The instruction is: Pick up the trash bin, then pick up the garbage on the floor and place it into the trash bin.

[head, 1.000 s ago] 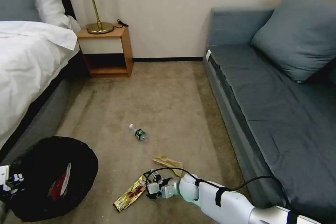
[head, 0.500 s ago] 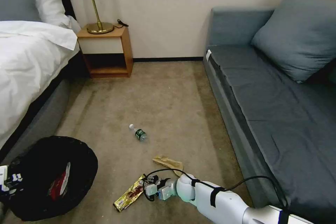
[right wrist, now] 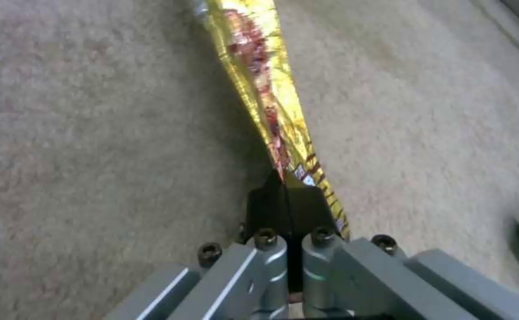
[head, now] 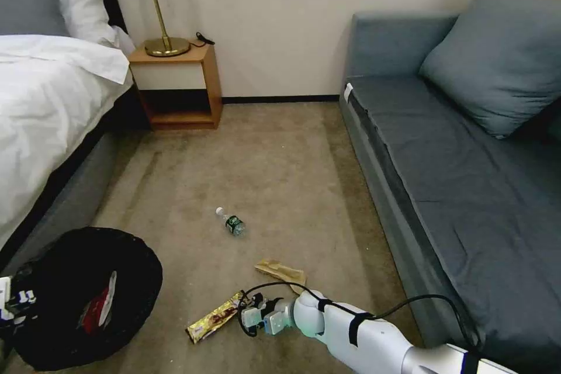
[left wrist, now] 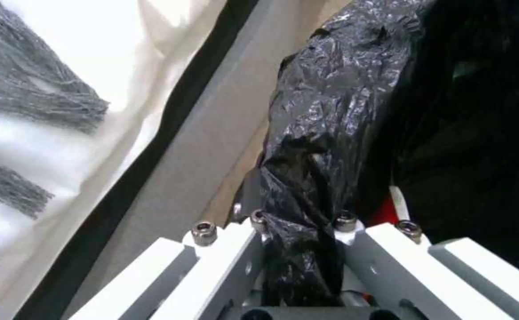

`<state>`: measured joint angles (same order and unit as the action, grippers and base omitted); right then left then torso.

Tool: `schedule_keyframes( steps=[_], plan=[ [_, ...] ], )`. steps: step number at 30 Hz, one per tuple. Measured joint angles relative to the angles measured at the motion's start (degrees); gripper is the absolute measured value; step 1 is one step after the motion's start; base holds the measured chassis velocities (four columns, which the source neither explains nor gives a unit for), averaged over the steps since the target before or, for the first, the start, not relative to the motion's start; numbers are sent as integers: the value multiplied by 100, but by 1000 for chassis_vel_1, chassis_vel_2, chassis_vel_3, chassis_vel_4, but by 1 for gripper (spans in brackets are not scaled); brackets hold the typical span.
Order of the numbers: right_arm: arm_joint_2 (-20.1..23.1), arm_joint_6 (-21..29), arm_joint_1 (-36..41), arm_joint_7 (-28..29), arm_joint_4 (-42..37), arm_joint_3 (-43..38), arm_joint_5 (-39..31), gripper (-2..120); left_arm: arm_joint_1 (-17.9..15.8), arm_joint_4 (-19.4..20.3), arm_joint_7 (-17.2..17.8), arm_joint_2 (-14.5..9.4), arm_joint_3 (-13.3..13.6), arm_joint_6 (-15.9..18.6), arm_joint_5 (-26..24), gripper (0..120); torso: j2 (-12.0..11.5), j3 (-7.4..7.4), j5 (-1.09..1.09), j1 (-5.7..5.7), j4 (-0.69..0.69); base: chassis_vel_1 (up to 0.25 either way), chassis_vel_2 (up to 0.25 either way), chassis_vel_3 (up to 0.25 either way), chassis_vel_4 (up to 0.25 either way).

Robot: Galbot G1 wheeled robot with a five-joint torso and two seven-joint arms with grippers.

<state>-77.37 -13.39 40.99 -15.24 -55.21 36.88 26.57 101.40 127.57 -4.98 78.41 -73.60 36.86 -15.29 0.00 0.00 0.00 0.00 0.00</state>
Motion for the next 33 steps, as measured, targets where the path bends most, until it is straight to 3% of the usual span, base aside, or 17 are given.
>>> schedule_keyframes(
  steps=[5, 9, 11, 14, 16, 20, 26, 33],
  plan=[
    [136, 66, 165, -1, -292, -281, -249, 0, -6, 0, 0, 8, 0, 0, -9, 3, 0, 0, 1, 0, 0, 0, 0, 0, 0],
    [402, 280, 493, 9, -847, -740, -915, 0, -16, 0, 0, 15, -9, 0, -50, 3, 0, 0, 1, 0, -1, 0, 0, 0, 0],
    [603, 664, 799, 102, -1448, -1042, -1711, 0, -26, 0, 0, 18, -15, -1, -82, 3, 0, 0, 1, 0, -1, 0, 0, 0, 0],
    [679, 840, 915, 156, -1732, -1180, -2098, 0, -29, 2, 0, 23, -15, 0, -90, 3, 0, 0, 1, 0, -1, 0, 0, 0, 0],
    [798, 1254, 1114, 422, -2418, -1421, -3093, 0, -26, 1, 0, 38, 0, 0, -96, 3, 0, 0, 1, 0, -1, 0, 0, 0, 0],
    [836, 1588, 1174, 895, -3183, -1585, -4158, 0, -10, -15, 0, 53, 40, -6, -97, 3, 0, 0, 0, 0, 0, 0, 0, 0, 0],
    [871, 2062, 1027, 1227, -4419, -1404, -5684, 0, -10, -6, 6, 70, 86, -8, -98, 3, 0, 0, 0, 0, 0, 0, 0, 0, 0],
    [531, 2255, 627, 1294, -5126, -633, -6602, 0, -10, 62, 11, 107, 114, 5, -102, 3, 0, 0, -1, 0, 0, 0, 0, 0, 0]
  ],
)
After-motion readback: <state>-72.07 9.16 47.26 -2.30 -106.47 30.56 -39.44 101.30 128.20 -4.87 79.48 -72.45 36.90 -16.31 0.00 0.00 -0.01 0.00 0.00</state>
